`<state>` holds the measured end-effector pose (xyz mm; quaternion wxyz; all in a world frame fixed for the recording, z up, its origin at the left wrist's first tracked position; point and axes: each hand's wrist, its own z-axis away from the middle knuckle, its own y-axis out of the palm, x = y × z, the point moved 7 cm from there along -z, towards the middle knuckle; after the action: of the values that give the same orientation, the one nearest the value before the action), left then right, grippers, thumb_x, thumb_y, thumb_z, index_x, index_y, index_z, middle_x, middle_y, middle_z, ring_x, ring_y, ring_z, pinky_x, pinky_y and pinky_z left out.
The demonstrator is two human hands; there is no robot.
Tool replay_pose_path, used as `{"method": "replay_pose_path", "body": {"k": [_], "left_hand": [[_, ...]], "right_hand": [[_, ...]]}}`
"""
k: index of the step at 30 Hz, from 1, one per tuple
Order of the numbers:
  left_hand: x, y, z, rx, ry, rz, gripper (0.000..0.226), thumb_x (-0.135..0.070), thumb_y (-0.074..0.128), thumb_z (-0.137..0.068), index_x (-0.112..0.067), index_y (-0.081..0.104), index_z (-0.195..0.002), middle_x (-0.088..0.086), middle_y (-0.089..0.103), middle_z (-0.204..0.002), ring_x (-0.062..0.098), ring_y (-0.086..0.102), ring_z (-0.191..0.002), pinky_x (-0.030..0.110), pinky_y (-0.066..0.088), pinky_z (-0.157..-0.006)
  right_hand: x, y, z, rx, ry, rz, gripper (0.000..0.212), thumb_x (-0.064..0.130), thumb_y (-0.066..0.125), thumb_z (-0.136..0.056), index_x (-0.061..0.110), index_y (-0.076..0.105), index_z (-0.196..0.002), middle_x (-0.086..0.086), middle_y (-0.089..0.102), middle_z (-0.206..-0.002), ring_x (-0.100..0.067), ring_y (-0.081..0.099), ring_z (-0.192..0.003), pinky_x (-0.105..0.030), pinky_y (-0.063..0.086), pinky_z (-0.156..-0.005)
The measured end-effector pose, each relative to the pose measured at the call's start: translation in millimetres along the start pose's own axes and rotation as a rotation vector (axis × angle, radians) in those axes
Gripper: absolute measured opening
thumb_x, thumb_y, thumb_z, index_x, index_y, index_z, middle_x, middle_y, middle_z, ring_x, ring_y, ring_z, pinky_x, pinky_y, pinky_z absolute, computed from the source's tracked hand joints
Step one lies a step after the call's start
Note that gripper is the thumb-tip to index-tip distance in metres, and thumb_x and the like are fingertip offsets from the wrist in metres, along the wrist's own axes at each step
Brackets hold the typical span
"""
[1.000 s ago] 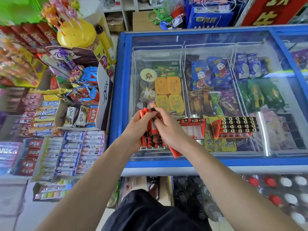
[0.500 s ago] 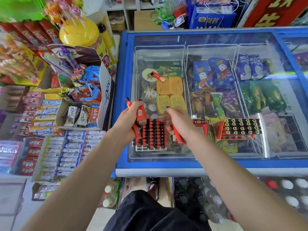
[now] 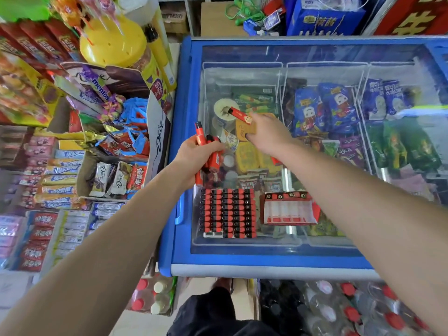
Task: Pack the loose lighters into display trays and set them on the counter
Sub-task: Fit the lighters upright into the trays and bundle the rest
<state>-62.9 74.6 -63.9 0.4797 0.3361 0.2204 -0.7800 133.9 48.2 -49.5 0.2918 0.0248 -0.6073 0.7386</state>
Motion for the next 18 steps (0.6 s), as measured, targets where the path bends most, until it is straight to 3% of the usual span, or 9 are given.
{"method": "replay_pose_path", "body": {"k": [2, 6, 10, 13, 18], "left_hand": [[-2, -3, -9, -0.004, 0.011, -0.046, 0.033, -0.018, 0.082, -0.085, -0.006, 0.064, -0.110, 0.011, 0.071, -0.081, 0.015, 0.061, -0.053, 0.024, 0.049, -0.047], [-2, -10, -24, 0.016, 0.002, -0.102, 0.027, -0.016, 0.080, -0.087, -0.012, 0.056, -0.098, 0.002, 0.060, -0.063, 0.013, 0.057, -0.049, 0.027, 0.053, -0.050], [1, -16, -33, 0.014, 0.010, -0.216, 0.026, -0.012, 0.079, -0.083, -0.014, 0.055, -0.093, 0.004, 0.058, -0.066, 0.016, 0.058, -0.051, 0.028, 0.052, -0.051], [0, -16, -31, 0.009, 0.067, -0.346, 0.026, -0.013, 0.079, -0.082, -0.013, 0.053, -0.087, 0.001, 0.055, -0.064, 0.010, 0.055, -0.044, 0.021, 0.045, -0.044], [-6, -14, -22, 0.034, 0.160, -0.512, 0.030, -0.016, 0.079, -0.083, -0.020, 0.050, -0.078, -0.008, 0.049, -0.059, 0.003, 0.048, -0.043, 0.020, 0.042, -0.047]], "right_hand": [[0, 9, -23, 0.030, -0.018, 0.069, 0.063, 0.024, 0.061, -0.101, 0.016, 0.033, -0.157, -0.015, 0.053, -0.142, -0.031, 0.061, -0.116, -0.033, 0.048, -0.084], [0, 24, -56, -0.020, -0.018, 0.193, 0.036, 0.015, 0.058, -0.101, 0.010, 0.052, -0.136, -0.009, 0.059, -0.116, -0.024, 0.058, -0.088, -0.032, 0.042, -0.068], [4, 30, -74, -0.070, 0.030, 0.251, 0.027, 0.011, 0.057, -0.102, 0.008, 0.058, -0.129, -0.011, 0.060, -0.119, -0.026, 0.057, -0.082, -0.031, 0.038, -0.058], [1, 36, -82, -0.052, 0.045, 0.284, 0.022, 0.003, 0.058, -0.098, 0.005, 0.062, -0.120, -0.013, 0.061, -0.118, -0.027, 0.060, -0.082, -0.036, 0.048, -0.062], [-14, 49, -76, 0.008, 0.133, 0.083, 0.014, 0.003, 0.060, -0.097, 0.006, 0.058, -0.110, -0.002, 0.050, -0.079, -0.027, 0.058, -0.077, -0.035, 0.043, -0.063]]}}
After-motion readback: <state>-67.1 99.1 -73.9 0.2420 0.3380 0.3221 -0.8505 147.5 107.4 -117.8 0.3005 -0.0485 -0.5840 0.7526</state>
